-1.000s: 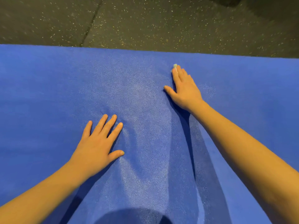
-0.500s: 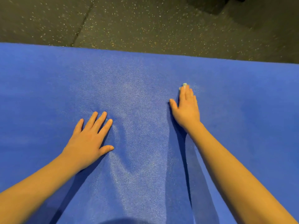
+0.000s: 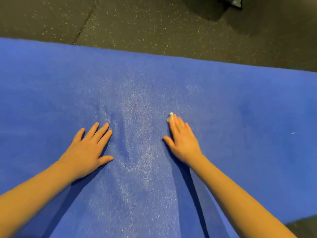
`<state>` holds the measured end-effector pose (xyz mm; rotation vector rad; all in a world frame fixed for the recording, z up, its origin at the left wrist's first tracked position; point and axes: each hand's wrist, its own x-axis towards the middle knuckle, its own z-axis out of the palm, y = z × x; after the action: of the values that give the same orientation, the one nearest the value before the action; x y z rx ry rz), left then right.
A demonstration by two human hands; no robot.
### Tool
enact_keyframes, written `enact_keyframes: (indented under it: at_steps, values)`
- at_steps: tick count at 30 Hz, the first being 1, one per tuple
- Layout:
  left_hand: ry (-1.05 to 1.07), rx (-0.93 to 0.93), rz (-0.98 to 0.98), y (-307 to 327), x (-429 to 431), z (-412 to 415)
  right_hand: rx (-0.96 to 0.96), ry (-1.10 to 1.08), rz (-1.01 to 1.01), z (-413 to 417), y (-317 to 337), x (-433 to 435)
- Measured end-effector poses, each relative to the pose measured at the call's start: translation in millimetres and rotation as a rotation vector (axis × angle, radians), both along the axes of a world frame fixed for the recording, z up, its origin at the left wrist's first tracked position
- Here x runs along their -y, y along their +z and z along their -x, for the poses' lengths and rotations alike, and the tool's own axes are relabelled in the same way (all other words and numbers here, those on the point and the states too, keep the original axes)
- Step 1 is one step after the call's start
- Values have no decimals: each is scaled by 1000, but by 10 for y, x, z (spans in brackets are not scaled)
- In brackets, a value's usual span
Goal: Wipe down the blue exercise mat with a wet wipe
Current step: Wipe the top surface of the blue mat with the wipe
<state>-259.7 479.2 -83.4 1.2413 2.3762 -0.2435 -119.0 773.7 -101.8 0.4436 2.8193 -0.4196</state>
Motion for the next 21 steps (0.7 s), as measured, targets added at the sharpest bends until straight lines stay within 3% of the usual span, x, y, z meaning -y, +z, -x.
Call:
enact_keyframes:
  at_steps: [4, 8, 10, 13, 16, 19, 21]
  values:
    - [54, 98, 2, 130, 24, -201, 10, -302, -41, -43, -1, -153]
    - [29, 75, 145, 237, 58, -406, 28, -28, 111, -389, 93, 354]
    - [28, 87, 199, 287, 61, -483, 48, 94, 79, -599, 110, 334]
    - [40, 110, 236, 334, 92, -593, 64, -78, -23, -658, 89, 95]
    - [82, 139, 224, 371, 116, -706, 68, -244, 47, -698, 136, 264]
    - [113, 158, 219, 425, 132, -847, 91, -33, 152, -980, 247, 649]
    - [131, 177, 218, 469, 157, -960, 116, 80, 100, -1182, 272, 597]
